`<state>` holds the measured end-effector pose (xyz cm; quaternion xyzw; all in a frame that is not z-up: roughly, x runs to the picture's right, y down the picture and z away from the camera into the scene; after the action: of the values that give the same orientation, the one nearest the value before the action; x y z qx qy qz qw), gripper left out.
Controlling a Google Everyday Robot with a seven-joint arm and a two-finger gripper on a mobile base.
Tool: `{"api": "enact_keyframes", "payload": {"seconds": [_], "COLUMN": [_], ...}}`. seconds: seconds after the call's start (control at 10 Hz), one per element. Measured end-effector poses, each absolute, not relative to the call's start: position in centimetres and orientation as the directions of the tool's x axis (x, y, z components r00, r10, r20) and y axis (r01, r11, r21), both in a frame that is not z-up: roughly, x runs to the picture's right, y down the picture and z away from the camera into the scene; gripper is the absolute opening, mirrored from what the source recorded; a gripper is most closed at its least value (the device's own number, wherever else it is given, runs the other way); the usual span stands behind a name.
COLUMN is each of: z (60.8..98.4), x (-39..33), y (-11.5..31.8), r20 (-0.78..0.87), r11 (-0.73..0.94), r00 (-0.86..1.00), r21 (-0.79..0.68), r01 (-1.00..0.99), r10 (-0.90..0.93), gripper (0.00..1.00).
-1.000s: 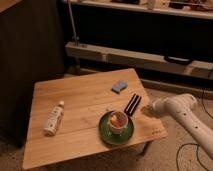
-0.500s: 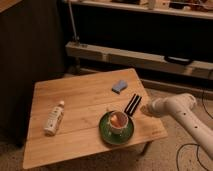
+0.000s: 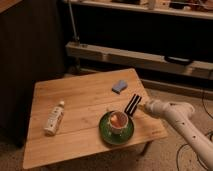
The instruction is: Push the eraser across the table
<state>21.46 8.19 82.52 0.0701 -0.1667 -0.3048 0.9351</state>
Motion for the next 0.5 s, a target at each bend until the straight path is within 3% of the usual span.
{"api": "enact_keyframes", "payload": {"seconds": [0.3, 0.5], "z": [81.8, 83.4], "x": [23.2, 24.3], "y": [6.5, 7.0], "r20": [0.2, 0.209], "r11": [0.813, 0.81], "r00": [0.788, 0.784], "r21": [0.147, 0.087], "r01": [0.563, 0.58], "r10": [-0.582, -0.585], "gripper": [0.04, 0.04]}}
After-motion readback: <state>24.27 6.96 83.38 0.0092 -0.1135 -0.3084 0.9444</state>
